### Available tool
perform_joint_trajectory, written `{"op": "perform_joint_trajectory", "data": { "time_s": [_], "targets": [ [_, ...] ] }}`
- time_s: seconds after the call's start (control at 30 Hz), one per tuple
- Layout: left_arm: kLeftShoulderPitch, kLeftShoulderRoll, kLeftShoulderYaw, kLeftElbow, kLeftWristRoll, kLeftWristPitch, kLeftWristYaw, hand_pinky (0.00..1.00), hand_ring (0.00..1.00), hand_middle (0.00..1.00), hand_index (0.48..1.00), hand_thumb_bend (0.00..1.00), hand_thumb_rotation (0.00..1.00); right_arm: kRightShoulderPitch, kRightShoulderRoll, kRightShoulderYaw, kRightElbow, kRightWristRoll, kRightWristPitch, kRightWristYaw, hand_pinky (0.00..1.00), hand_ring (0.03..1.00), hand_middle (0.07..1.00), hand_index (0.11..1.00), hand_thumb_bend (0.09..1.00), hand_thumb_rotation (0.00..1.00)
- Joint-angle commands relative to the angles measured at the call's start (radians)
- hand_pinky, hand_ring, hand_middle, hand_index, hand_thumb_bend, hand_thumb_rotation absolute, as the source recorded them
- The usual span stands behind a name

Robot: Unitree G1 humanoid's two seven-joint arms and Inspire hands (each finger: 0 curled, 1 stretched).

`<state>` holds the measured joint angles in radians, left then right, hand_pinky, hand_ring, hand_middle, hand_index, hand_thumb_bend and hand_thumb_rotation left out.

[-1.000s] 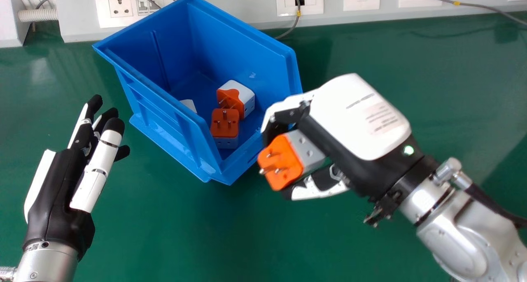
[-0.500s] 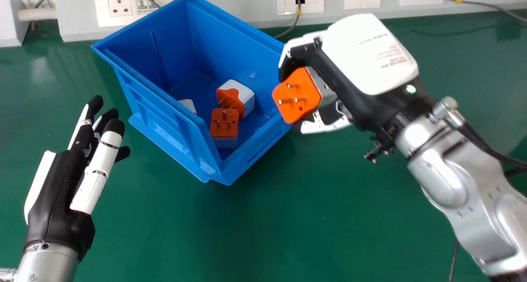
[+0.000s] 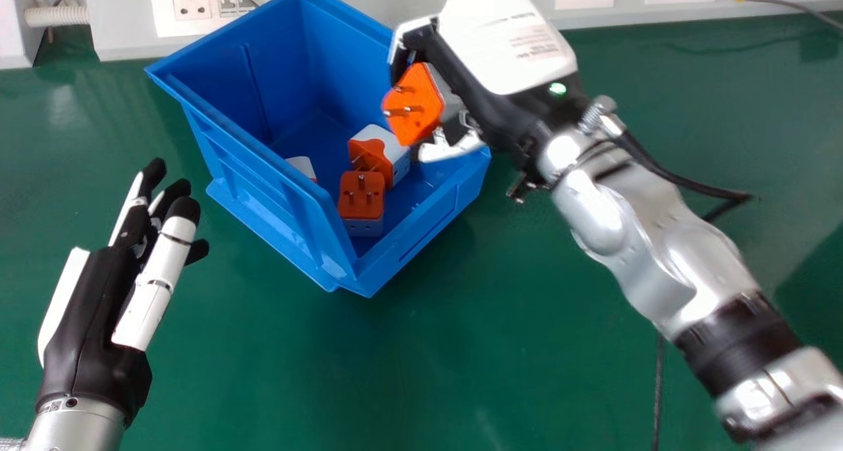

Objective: Pick all objects and put in blue box

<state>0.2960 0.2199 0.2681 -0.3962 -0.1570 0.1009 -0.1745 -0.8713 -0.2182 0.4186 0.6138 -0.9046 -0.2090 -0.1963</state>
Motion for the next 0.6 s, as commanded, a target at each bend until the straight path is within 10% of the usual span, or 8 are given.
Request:
{"op": "perform_joint_trajectory", "data": {
  "time_s": [0.0,0.57],
  "targets": [
    [0.01,0.0,0.001,-0.038,-0.002,-0.015,-0.002,0.86,0.94,0.96,0.981,0.37,0.8,-0.094,0.029,0.019,0.056,0.002,-0.005,-0.042,0.34,0.432,0.521,0.505,0.494,0.0],
    [0.052,-0.013,-0.006,-0.107,-0.01,0.009,0.004,0.86,0.94,0.96,0.981,0.39,0.8,-0.367,0.171,0.183,0.477,-0.033,0.027,-0.163,0.34,0.438,0.532,0.483,0.495,0.0]
  ]
}}
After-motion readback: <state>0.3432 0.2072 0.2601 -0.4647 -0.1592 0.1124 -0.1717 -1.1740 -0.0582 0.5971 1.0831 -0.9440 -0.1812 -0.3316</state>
